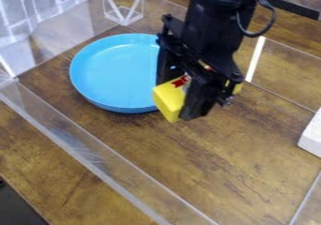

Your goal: Put the yellow block in the blue tray

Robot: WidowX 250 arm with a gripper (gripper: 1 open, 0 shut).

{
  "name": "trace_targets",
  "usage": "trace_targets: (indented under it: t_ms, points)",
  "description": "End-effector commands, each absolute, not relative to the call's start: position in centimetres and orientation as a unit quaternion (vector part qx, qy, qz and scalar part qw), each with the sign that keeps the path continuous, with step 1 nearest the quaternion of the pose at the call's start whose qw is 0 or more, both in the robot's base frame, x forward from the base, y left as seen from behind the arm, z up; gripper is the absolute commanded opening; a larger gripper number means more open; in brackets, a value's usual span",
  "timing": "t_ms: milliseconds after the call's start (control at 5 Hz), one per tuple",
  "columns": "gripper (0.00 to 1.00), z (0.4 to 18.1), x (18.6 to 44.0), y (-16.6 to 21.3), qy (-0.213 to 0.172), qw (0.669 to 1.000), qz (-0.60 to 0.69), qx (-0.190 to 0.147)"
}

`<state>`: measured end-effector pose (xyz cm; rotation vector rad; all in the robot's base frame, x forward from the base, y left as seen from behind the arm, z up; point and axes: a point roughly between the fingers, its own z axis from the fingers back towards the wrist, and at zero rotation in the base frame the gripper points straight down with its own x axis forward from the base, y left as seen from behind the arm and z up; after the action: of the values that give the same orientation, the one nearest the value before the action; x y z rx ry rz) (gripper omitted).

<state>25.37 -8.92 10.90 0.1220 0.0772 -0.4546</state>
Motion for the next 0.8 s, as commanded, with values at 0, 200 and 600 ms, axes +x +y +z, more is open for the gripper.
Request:
trace_targets:
  t_ms: [0,200,600]
  points:
    - [0.0,11.7,25.8,-10.2,0.015,0.97,-0.239,0.052]
    - [0.0,12.1,26.0,-9.6,0.018,0.972,-0.231,0.045]
    - [0.0,13.3,26.1,-11.2,0.021,0.969,-0.246,0.034]
